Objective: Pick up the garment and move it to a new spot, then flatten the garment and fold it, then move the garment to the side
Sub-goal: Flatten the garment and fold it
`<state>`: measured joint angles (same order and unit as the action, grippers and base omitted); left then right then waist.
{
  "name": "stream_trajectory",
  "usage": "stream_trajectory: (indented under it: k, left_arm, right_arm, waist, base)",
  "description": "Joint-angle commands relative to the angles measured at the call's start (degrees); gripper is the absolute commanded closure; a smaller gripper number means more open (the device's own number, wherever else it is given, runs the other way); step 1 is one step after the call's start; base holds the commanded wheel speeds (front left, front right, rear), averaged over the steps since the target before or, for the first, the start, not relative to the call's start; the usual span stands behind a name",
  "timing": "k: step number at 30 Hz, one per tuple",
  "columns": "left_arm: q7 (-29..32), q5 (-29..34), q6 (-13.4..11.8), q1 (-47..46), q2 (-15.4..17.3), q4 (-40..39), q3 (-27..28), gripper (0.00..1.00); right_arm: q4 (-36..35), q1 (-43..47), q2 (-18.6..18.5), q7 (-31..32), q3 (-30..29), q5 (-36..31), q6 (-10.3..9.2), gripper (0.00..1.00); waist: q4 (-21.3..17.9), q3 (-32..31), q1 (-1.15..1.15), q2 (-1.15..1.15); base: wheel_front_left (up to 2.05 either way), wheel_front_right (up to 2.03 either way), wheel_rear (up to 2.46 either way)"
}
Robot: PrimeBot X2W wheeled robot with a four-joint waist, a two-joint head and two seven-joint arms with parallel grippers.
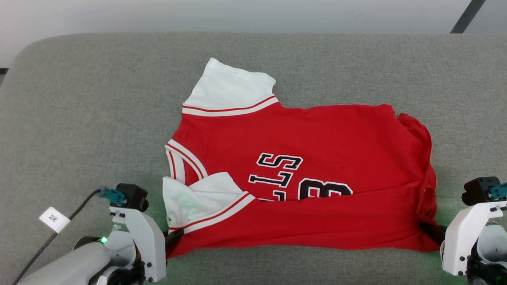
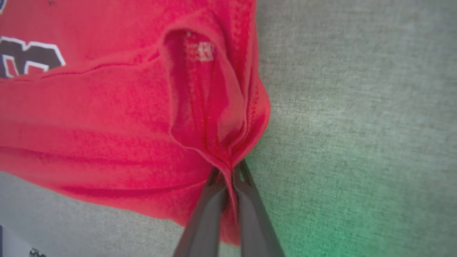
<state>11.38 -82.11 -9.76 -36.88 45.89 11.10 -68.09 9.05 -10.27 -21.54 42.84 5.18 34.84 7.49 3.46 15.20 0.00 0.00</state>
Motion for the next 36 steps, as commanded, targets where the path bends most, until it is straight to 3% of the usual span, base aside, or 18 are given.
stream_trajectory:
  k: [1,6,11,26,36]
  left_arm:
    - [0.3,-0.2,0.3,1.0,-1.7,0.7,-0.9,1.0]
    - [0.8,-1.0,0.8,1.9,-0.3,0.4,-0.7,1.0]
    - [1.5,-1.9,-0.3,2.6,2.2,-1.8,-0.4,1.0]
    - [3.6,-3.9,-8.9,6.7,10.2,-15.0,-0.8,1.0]
    - [3.9,-4.7,-10.6,9.6,10.2,-16.6,-1.9,1.0]
  right_arm:
    - [2.7,1.8,1.0,1.2,1.8,0.4,-0.01,1.0]
    - [1.8,2.4,-0.4,1.9,1.0,1.3,-0.04,1.0]
    - [-0.9,3.6,-1.4,3.0,-0.2,2.0,-0.03,1.0]
    - [-12.5,12.3,-1.7,11.8,-5.9,1.2,-0.03,1.0]
    - [-14.6,17.7,1.1,14.5,-7.6,0.0,-0.03,1.0]
  waist:
    - [0.0,-0.3,0.0,0.0]
    - [0.0,-1.6,0.0,0.0]
    - [0.0,-3.1,0.0,0.0]
    - [0.2,-7.7,0.0,0.0]
    - [0.1,-7.9,0.0,0.0]
  base:
    - [0.0,0.0,0.0]
    - [0.0,0.0,0.0]
    - [0.0,0.0,0.0]
    - [0.0,0.0,0.0]
    - [0.0,0.0,0.0]
